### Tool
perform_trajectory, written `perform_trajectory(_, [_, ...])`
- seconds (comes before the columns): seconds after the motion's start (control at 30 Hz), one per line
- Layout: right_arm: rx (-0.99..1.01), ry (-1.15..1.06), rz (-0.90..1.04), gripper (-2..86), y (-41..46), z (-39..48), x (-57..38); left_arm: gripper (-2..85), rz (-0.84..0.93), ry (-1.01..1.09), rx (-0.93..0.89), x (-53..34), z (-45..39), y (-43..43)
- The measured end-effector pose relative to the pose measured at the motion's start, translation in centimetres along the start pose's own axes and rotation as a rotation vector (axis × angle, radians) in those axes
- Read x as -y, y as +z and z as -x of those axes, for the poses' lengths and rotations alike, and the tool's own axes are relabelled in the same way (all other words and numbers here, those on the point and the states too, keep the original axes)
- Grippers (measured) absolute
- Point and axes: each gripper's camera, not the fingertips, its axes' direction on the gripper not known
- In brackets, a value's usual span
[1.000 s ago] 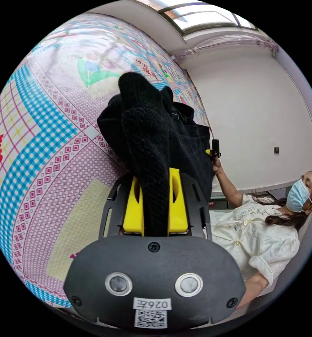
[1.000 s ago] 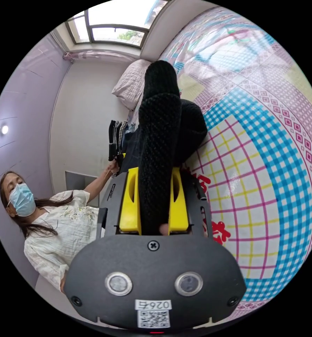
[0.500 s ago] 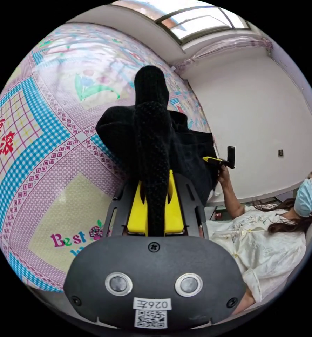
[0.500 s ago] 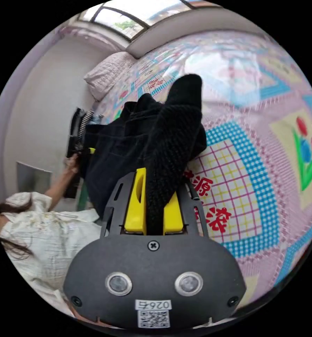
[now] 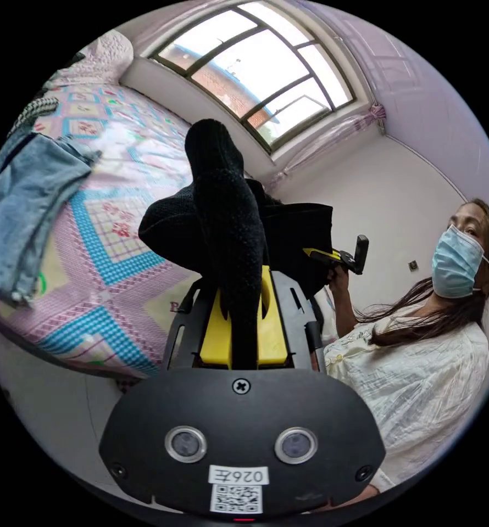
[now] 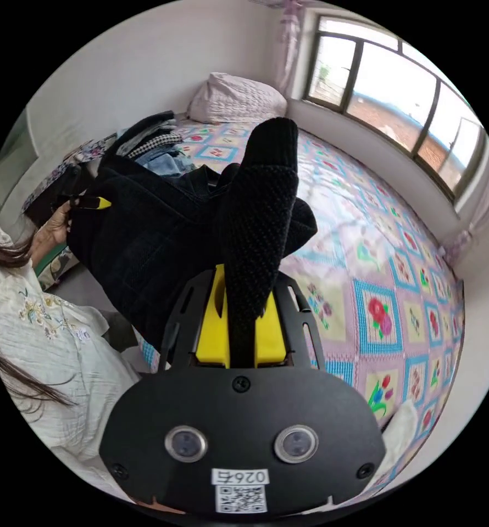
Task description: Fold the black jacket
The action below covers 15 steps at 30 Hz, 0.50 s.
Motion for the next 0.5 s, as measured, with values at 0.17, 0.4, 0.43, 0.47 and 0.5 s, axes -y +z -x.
perform_trajectory(0.17, [0.108,-0.188,-0.091,2.3,7.2,6.2,11.1,6.1,-0.233,-0.028,0.154,-1.5,1.2,-13.9])
perform_trajectory(0.4, [0.237,-0.468,-0.132,2.3,20.1,15.0,31.9,6.2,-0.532,-0.123,0.235,-4.4,6.7,-26.0])
perform_trajectory(0.43, [0.247,-0.479,-0.125,2.3,21.5,15.6,33.7,6.3,-0.58,-0.155,0.222,-4.7,8.7,-27.2])
perform_trajectory(0.47, [0.252,-0.506,-0.107,2.3,24.6,17.0,37.1,6.3,-0.616,-0.183,0.219,-4.9,11.0,-28.0])
perform_trajectory(0.5, [0.235,-0.523,-0.074,2.5,27.9,18.3,40.4,6.4,-0.631,-0.204,0.219,-4.9,12.3,-28.3])
